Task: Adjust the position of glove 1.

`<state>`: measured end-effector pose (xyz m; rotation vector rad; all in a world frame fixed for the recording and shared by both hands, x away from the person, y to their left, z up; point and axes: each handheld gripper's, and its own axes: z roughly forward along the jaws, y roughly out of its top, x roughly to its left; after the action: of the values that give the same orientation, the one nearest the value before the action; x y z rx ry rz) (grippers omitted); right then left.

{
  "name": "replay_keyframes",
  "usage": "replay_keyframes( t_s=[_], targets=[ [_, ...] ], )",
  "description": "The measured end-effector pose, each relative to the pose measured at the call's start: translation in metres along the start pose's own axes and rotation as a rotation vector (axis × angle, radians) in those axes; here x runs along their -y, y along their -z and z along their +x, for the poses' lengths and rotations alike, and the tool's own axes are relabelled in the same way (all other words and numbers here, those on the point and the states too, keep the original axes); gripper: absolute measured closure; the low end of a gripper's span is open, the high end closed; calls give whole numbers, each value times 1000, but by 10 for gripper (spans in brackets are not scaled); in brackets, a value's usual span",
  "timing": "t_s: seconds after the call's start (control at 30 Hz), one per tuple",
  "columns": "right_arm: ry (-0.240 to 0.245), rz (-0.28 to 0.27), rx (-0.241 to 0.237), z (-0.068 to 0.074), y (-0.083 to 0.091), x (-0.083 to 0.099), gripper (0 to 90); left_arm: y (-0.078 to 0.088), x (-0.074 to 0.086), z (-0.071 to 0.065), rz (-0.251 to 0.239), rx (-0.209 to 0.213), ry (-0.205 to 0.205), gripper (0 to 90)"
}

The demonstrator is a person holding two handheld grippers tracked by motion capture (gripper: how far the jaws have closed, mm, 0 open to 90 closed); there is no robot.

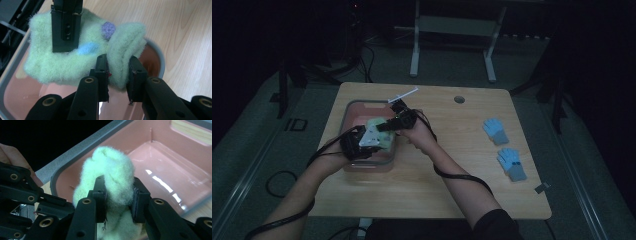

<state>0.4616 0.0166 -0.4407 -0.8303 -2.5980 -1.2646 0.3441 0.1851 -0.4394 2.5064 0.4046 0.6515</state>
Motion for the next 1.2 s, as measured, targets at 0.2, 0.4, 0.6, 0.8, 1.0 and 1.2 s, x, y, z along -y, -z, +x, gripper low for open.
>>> replay_keyframes(
  t_s=[0.2, 0.4, 0.6, 0.8, 1.0, 1.2],
  targets=[
    [4, 26, -3, -1, -27, -5, 704, -8, 27, 12, 6, 28, -24, 735],
    [-19, 61, 11, -12, -45, -5, 699, -30, 34, 19, 53, 68, 20, 735],
    [-19, 113, 48, -18, -50, -2, 598, -52, 32, 27, 188, 134, 35, 731],
    [-4, 114, 45, -17, -43, 2, 512, -61, 31, 32, 236, 154, 48, 719],
    [-3, 82, 9, -17, -32, 8, 458, -63, 30, 30, 262, 125, 64, 545],
    [27, 25, -49, -13, -11, 11, 298, -49, 32, 34, 209, 76, 203, 245]
  ],
)
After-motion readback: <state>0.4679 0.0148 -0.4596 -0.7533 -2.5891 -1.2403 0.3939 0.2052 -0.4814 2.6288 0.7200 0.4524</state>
